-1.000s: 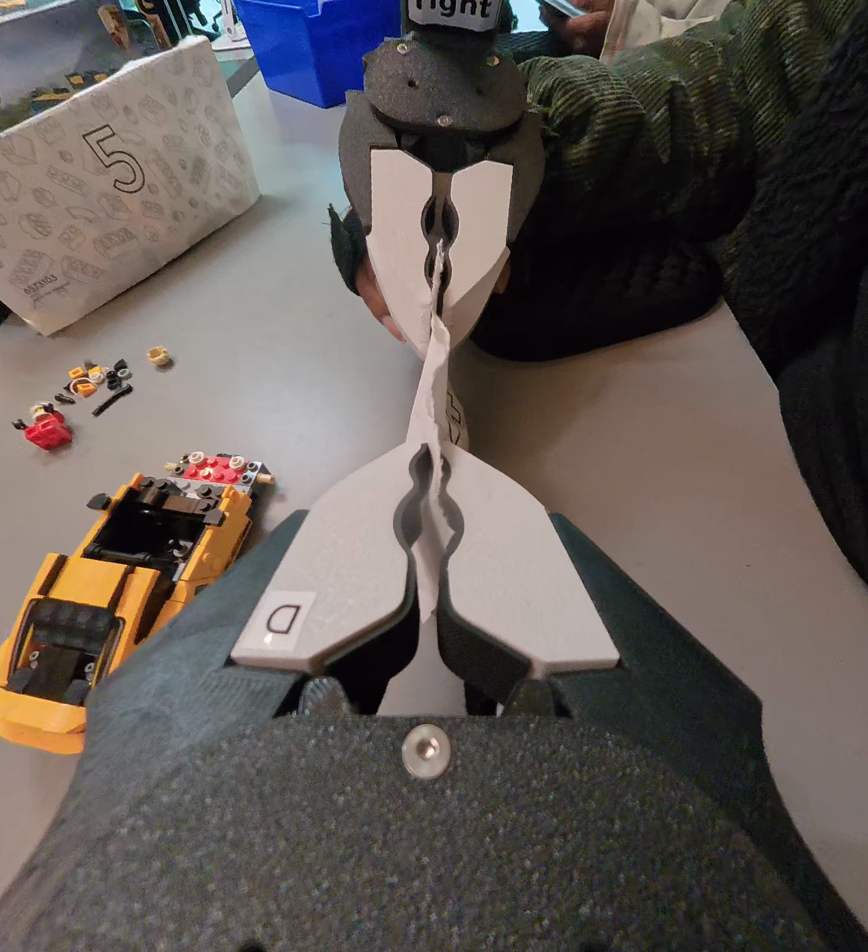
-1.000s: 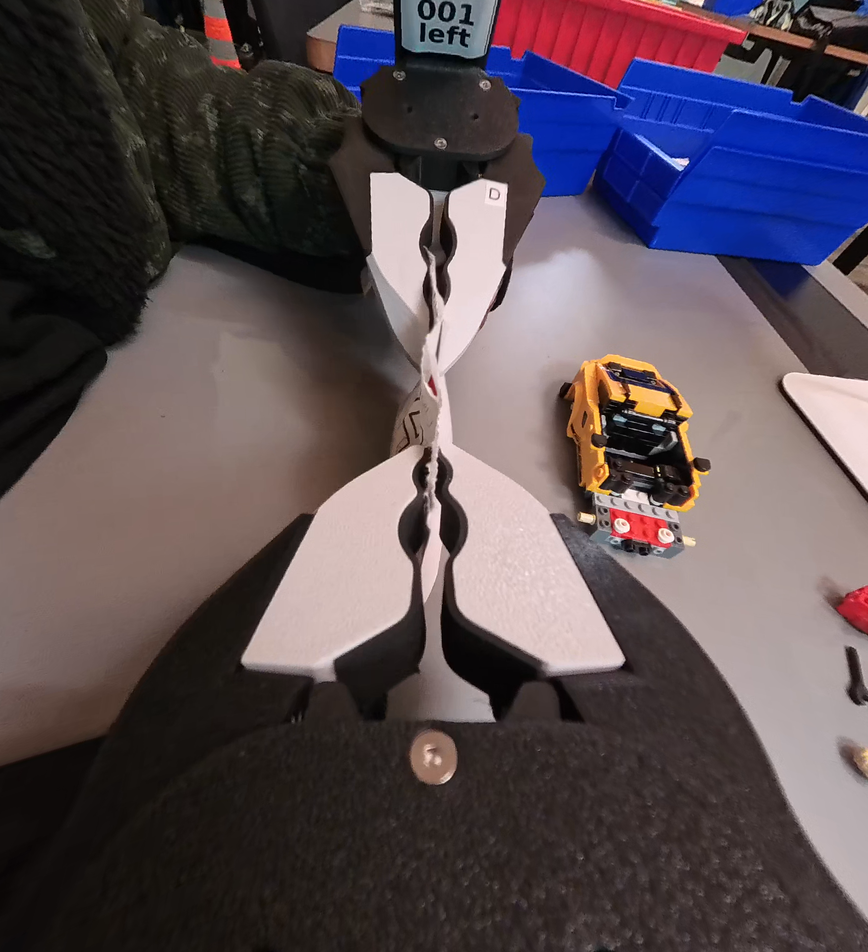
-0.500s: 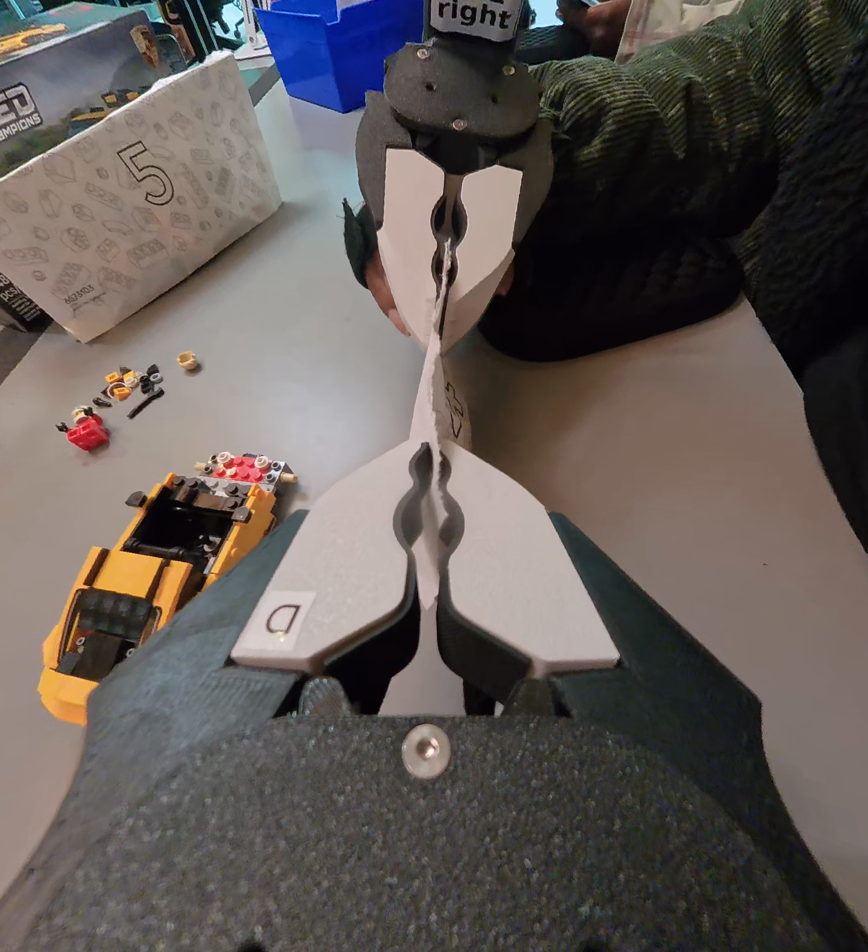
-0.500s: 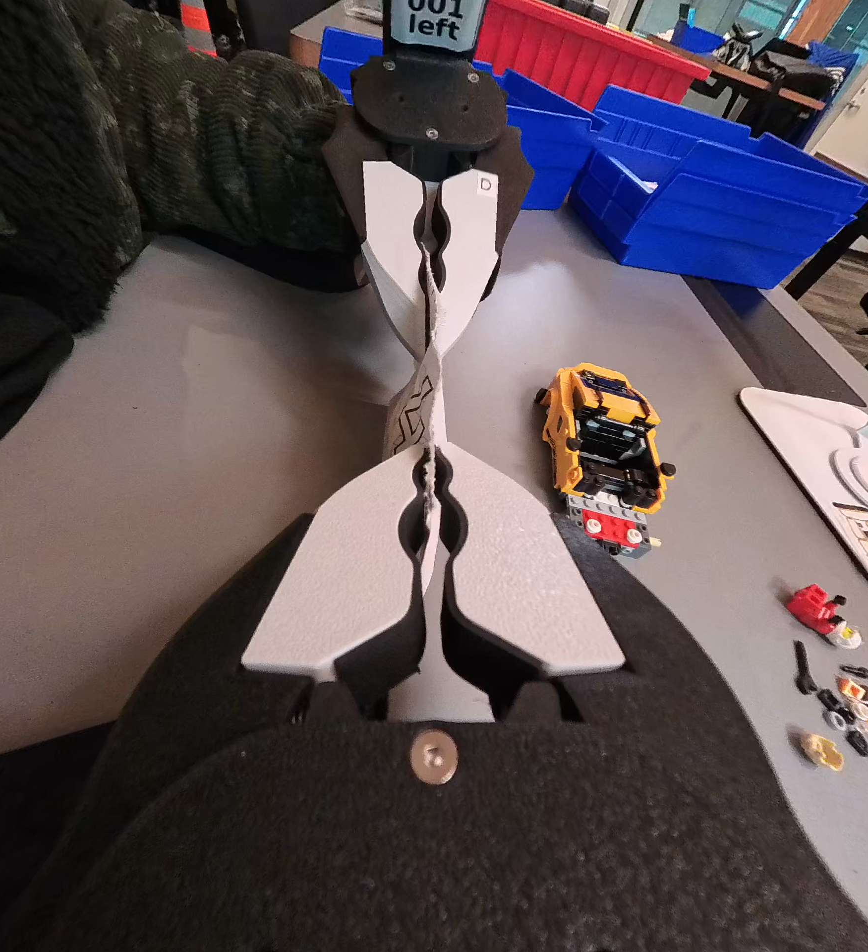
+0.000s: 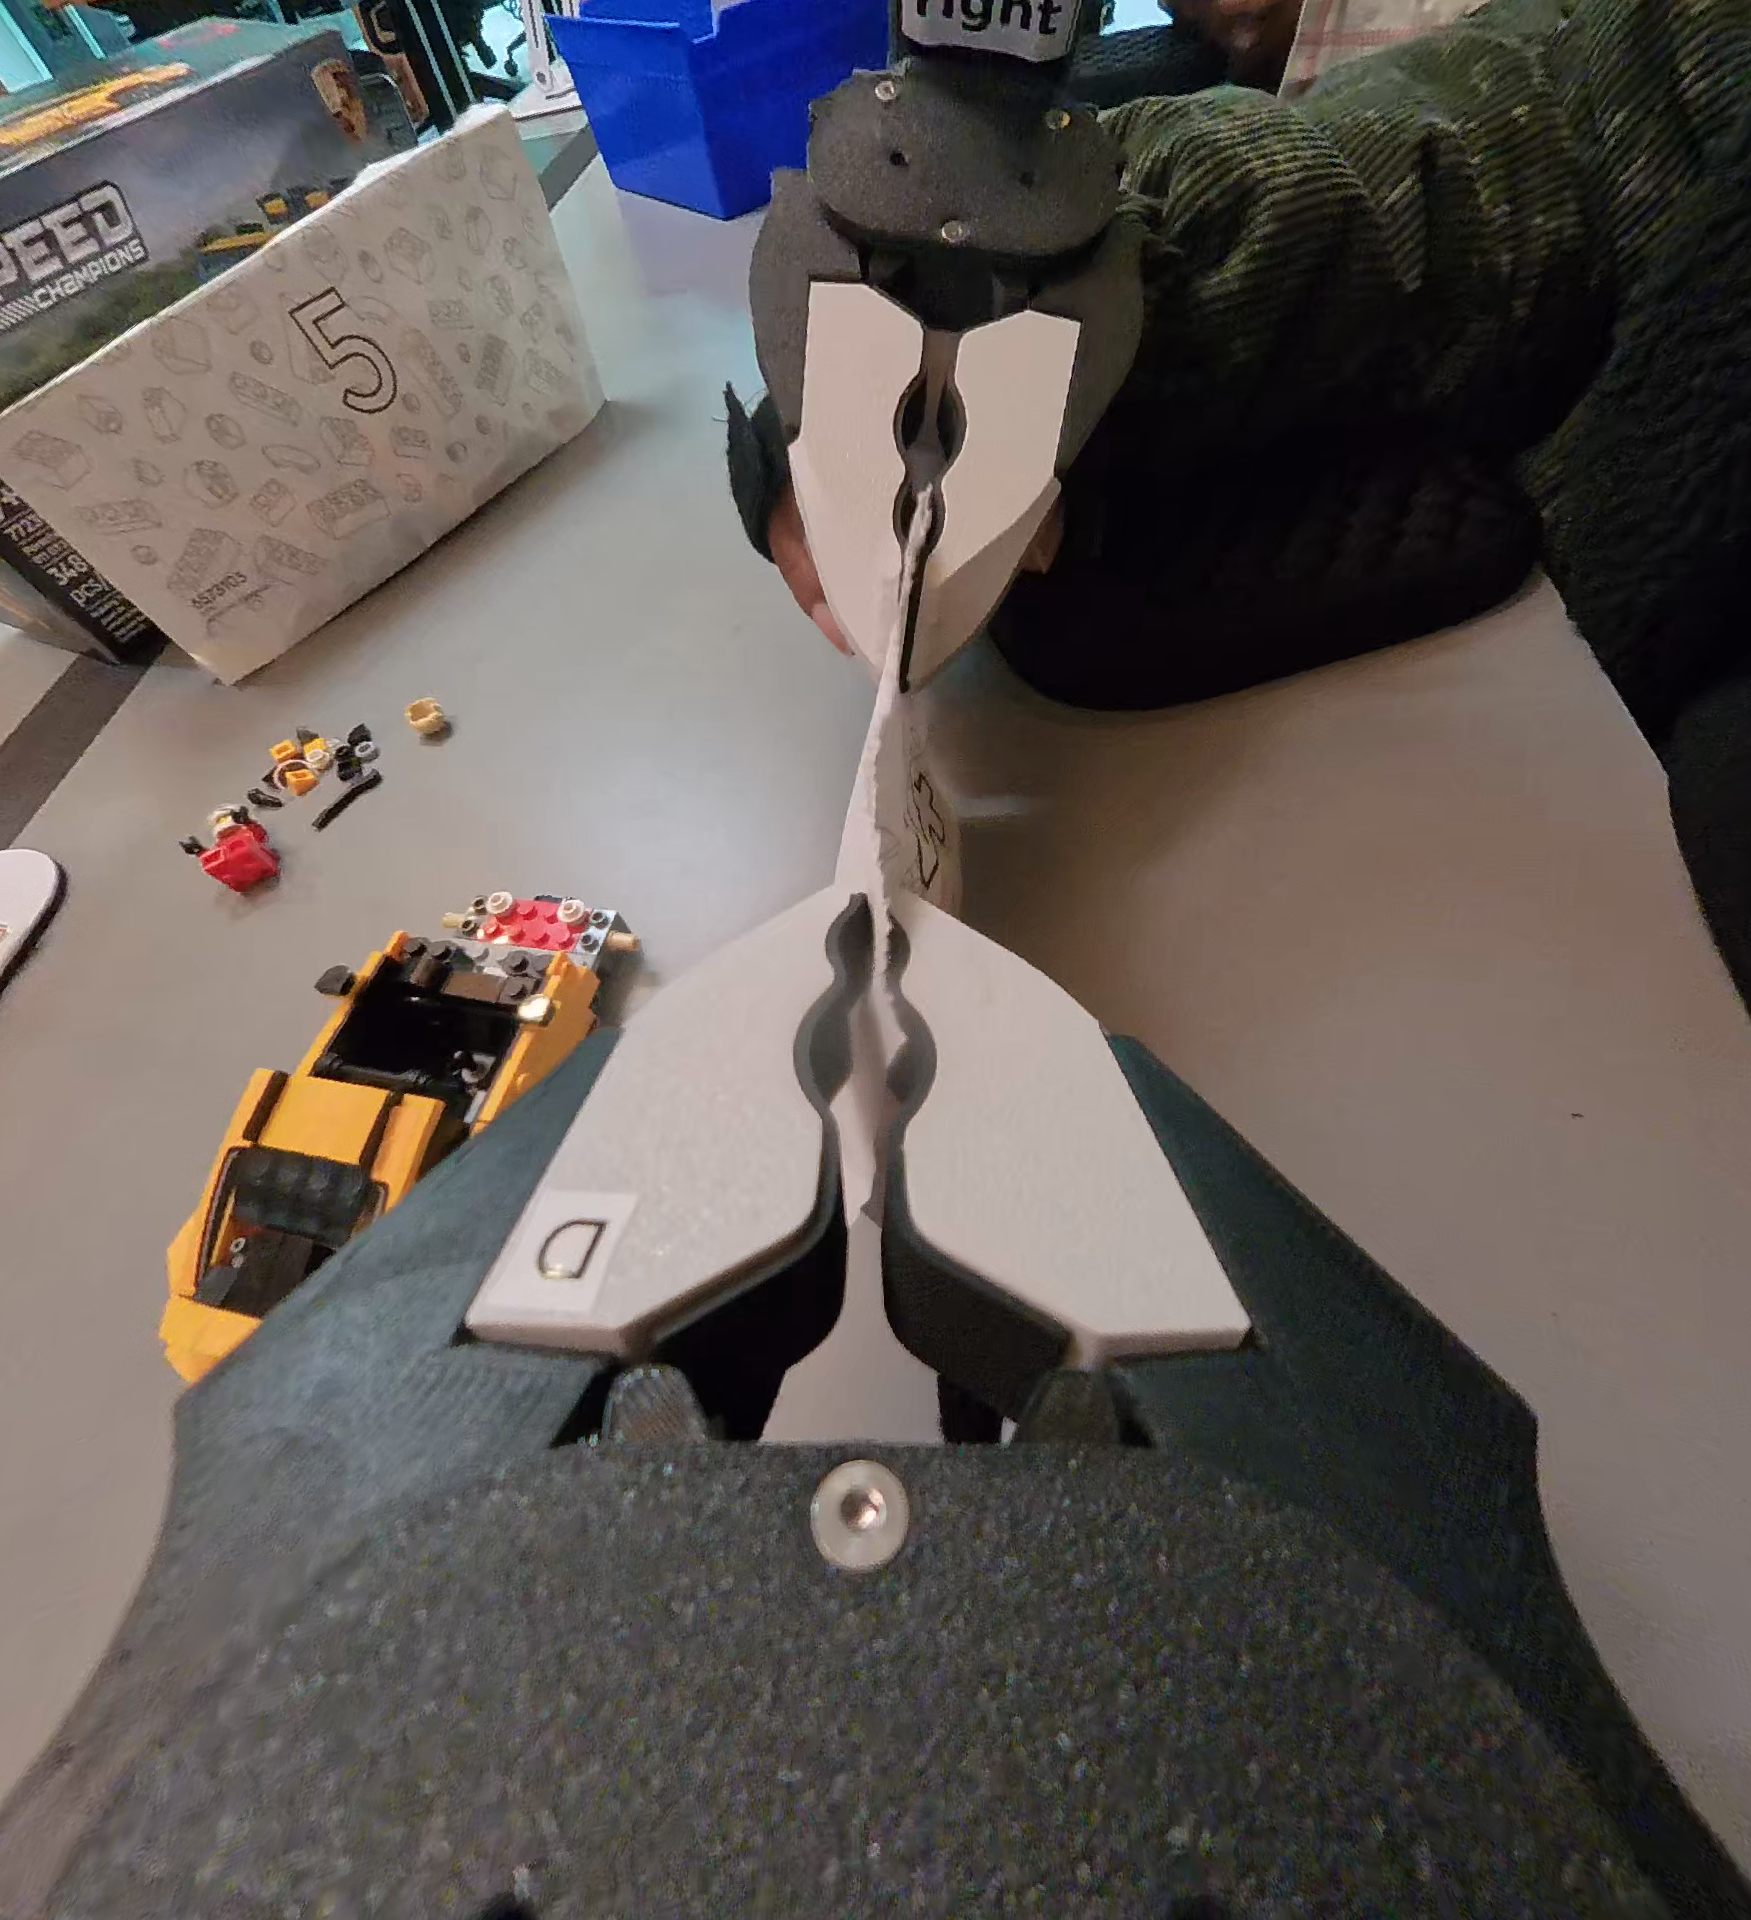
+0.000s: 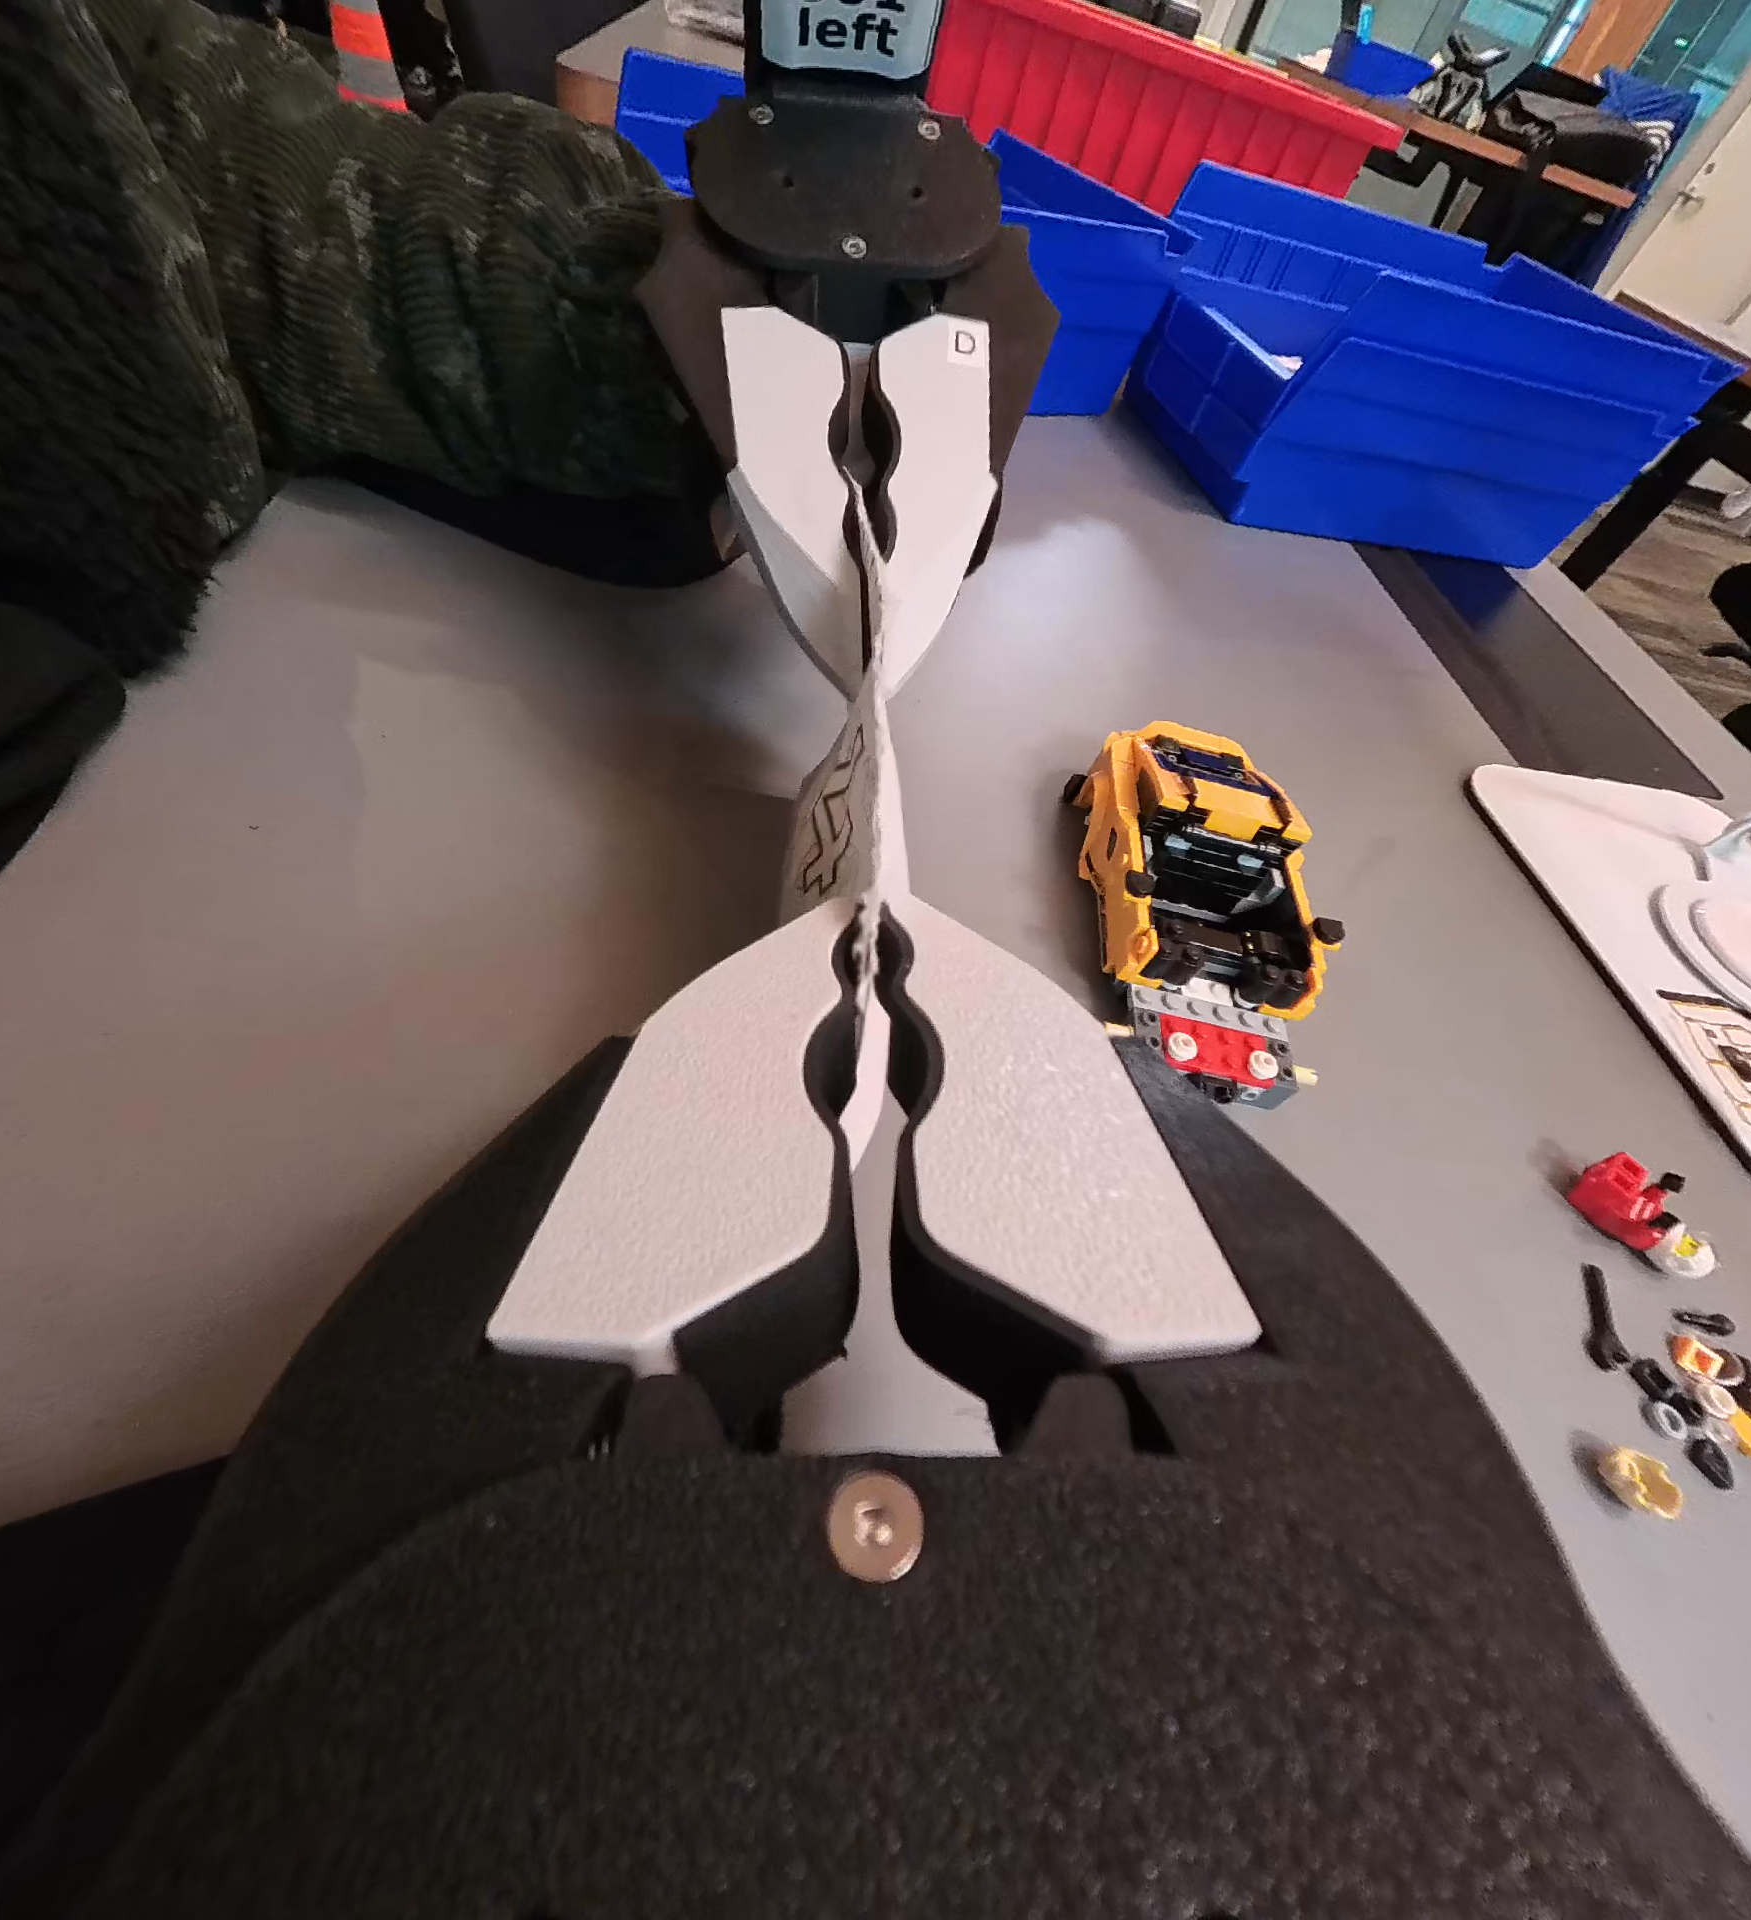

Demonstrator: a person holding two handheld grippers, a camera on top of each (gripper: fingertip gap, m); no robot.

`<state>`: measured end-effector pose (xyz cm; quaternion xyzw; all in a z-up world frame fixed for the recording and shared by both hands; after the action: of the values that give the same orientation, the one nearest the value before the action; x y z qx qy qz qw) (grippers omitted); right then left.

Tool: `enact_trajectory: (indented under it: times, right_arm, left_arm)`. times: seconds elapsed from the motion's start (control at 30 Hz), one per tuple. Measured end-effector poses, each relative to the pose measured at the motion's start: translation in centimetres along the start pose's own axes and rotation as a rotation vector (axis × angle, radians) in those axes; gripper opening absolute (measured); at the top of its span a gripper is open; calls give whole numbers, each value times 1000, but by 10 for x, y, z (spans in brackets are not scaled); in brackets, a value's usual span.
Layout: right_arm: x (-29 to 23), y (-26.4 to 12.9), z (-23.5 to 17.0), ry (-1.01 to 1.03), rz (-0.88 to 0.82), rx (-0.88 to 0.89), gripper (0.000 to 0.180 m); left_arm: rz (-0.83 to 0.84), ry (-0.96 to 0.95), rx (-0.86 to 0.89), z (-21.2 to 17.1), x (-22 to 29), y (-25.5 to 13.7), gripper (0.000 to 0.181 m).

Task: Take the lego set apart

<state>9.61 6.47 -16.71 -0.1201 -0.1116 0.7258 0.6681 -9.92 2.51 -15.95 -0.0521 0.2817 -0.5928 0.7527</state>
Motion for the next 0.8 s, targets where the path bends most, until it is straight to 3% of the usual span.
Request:
enact_trajectory:
  times: [0.8]
  right_arm:
    - [9,-3,-7,22,-53,-16,0]
  left_arm:
    - [59,58,-84,-7,-2,-8,0]
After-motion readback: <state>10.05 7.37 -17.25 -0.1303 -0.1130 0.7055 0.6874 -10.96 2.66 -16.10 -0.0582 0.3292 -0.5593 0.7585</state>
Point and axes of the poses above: each gripper's, where its closed fingertips meet, y out along the fingers, z out of its top, x = y × z across the jaws, the point moved 8 cm from there along -y, back along the fingers, and after that the axes turned 15 degrees about y, right-handed, at the moved point
